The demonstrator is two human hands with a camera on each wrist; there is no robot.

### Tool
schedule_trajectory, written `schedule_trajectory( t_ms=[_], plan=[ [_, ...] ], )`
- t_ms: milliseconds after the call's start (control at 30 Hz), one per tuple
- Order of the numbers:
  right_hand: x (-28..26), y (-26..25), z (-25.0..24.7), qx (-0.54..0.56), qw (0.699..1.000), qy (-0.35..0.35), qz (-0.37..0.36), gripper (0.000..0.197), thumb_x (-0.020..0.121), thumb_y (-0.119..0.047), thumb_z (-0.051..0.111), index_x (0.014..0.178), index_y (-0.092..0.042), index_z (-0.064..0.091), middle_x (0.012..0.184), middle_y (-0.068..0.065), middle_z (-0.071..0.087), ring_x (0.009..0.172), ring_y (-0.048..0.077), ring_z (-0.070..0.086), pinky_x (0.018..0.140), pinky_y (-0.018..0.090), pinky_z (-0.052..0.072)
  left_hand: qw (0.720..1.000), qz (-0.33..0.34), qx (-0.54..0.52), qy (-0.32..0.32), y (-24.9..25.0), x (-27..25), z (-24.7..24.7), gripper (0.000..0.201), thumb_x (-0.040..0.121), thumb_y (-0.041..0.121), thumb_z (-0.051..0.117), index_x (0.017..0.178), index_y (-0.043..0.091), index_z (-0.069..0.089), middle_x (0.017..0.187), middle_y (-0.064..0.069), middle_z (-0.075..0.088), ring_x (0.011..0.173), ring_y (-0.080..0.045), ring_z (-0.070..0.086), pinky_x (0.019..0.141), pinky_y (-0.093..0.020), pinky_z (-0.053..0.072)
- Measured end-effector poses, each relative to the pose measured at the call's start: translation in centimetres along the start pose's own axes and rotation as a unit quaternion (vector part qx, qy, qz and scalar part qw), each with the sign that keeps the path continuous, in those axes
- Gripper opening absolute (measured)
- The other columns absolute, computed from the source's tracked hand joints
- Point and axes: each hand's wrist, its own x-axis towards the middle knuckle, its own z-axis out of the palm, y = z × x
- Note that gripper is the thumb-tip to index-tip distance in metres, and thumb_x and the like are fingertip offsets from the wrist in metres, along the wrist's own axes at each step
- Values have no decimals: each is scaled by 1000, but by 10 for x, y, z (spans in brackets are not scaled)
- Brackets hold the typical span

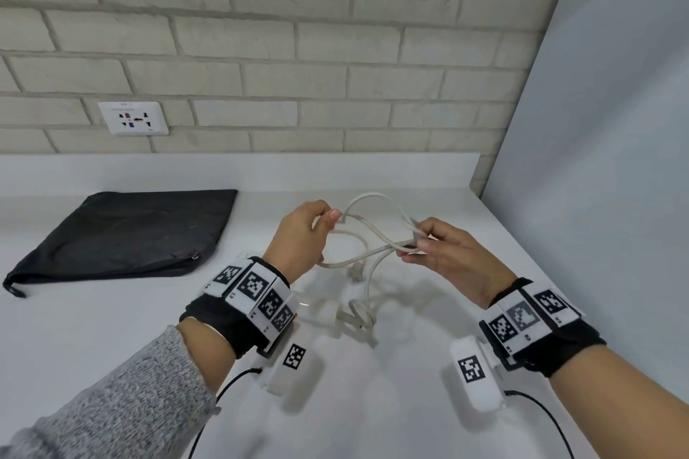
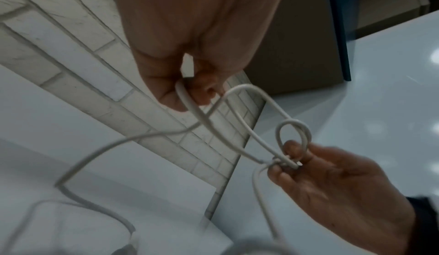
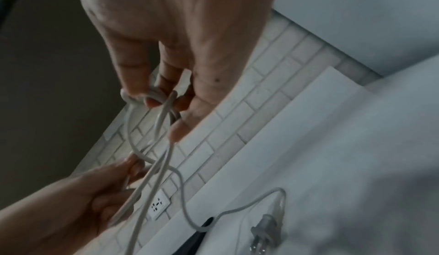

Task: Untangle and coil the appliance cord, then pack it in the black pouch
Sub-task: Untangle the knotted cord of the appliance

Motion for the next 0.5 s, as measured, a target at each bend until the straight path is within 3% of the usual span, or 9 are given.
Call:
schedule_trajectory(
  t_ms=[67, 167, 267, 333, 367, 433, 500],
  plan=[
    [2, 1, -2, -15, 1000, 21, 16, 17, 81, -16, 64, 71, -10, 53, 78, 3, 59, 90, 22, 63, 83, 25, 54, 999, -14, -30, -42, 3, -2, 3, 26, 96, 24, 41, 72, 14, 48, 72, 3, 64, 41, -9, 44, 49, -26, 44],
    [9, 0, 1, -242, 968, 69, 17, 17, 86, -23, 58, 75, -10, 53, 90, 5, 50, 93, 26, 60, 77, 24, 54, 999, 12, -8, -49, 9, -1, 9, 29, 95, 24, 40, 68, 20, 46, 62, 3, 60, 39, -1, 43, 52, -22, 40],
    [13, -12, 11, -441, 876, 161, -111, 30, 78, -21, 69, 98, -12, 49, 106, 2, 46, 96, 19, 52, 76, 15, 40, 998, 41, 30, -41, 14, 0, 14, 26, 94, 25, 43, 70, 17, 46, 59, 5, 53, 45, -2, 44, 46, -11, 33],
    [17, -25, 27, -536, 810, 109, -211, 45, 75, -12, 69, 114, -13, 47, 117, 2, 47, 104, 18, 46, 89, 22, 38, 998, 46, 33, -40, 18, 0, 20, 25, 94, 24, 44, 72, 13, 47, 59, 4, 52, 45, -4, 45, 45, -11, 33],
    [20, -29, 36, -580, 781, 67, -219, 48, 76, -10, 66, 120, -14, 46, 120, 3, 49, 107, 19, 45, 92, 29, 37, 998, 43, 28, -45, 20, 1, 22, 24, 94, 24, 44, 74, 12, 48, 59, 3, 53, 43, -3, 46, 46, -13, 36],
    [26, -31, 48, -631, 754, 12, -181, 40, 81, -10, 61, 119, -14, 49, 108, 2, 57, 100, 20, 50, 86, 33, 38, 998, 34, 15, -58, 21, 2, 26, 21, 94, 21, 42, 77, 10, 49, 60, 2, 53, 39, -2, 48, 47, -20, 40],
    [28, -35, 47, -606, 783, -6, -140, 20, 84, -16, 60, 103, -10, 57, 76, -3, 57, 77, 20, 52, 71, 31, 37, 998, 26, 16, -60, 19, 3, 24, 21, 94, 22, 43, 78, 10, 49, 63, 2, 50, 46, -7, 47, 50, -22, 40]
  ],
)
